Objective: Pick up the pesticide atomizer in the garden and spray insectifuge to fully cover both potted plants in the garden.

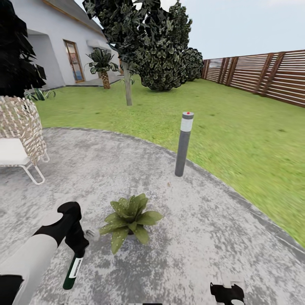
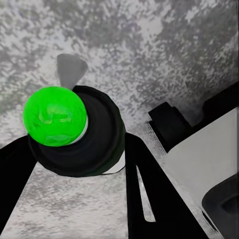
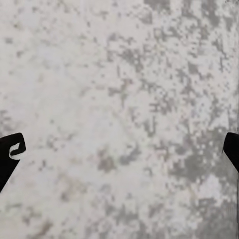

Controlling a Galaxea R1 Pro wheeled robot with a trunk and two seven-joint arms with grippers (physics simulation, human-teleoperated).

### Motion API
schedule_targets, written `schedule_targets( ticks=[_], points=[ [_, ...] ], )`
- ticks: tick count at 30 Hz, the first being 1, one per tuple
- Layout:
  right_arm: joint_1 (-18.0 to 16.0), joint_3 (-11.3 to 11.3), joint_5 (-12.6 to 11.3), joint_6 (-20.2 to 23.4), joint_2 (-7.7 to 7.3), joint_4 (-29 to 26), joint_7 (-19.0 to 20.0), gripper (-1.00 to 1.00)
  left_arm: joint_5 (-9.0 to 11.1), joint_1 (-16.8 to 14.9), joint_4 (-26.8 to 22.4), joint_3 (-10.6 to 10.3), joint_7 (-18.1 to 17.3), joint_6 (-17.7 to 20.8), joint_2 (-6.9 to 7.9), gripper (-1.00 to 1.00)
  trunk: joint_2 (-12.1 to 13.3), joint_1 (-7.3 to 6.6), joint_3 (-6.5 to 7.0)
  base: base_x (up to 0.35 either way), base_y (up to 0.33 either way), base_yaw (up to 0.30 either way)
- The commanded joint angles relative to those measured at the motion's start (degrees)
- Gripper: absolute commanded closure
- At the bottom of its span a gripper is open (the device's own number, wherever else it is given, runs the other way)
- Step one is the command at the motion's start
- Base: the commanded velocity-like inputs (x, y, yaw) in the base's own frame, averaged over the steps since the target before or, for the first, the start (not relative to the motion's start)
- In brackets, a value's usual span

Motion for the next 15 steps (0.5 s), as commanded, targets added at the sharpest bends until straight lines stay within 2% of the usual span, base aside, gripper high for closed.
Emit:
schedule_targets(
  ticks=[1, 3, 6, 15],
  points=[
    [0.0, -0.2, 0.3, -0.2, 0.00, 0.0, -0.1, -1.00, -0.4, 0.0, 0.0, -0.2, -0.5, 0.6, -0.17, 1.00, 0.0, -0.01, -0.05, 0.000, -0.267, 0.276],
    [0.0, -0.2, 0.3, -0.2, 0.01, 0.0, -0.1, -1.00, -0.3, 0.0, 0.1, -0.1, 1.1, 0.6, -0.98, 1.00, 0.0, -0.01, -0.05, 0.000, -0.270, 0.277],
    [0.0, -0.2, 0.3, -0.2, 0.01, 0.0, -0.1, -1.00, -0.3, 0.1, 0.3, -0.1, 1.8, 0.6, -1.51, 1.00, 0.0, -0.01, -0.05, 0.000, -0.272, 0.277],
    [0.0, -0.2, 0.2, -0.1, 0.52, 0.0, -0.1, -1.00, -0.2, 0.1, 0.0, 0.0, 1.9, 0.6, -1.83, 1.00, 0.0, -0.01, -0.12, 0.000, -0.273, 0.278]
  ],
)
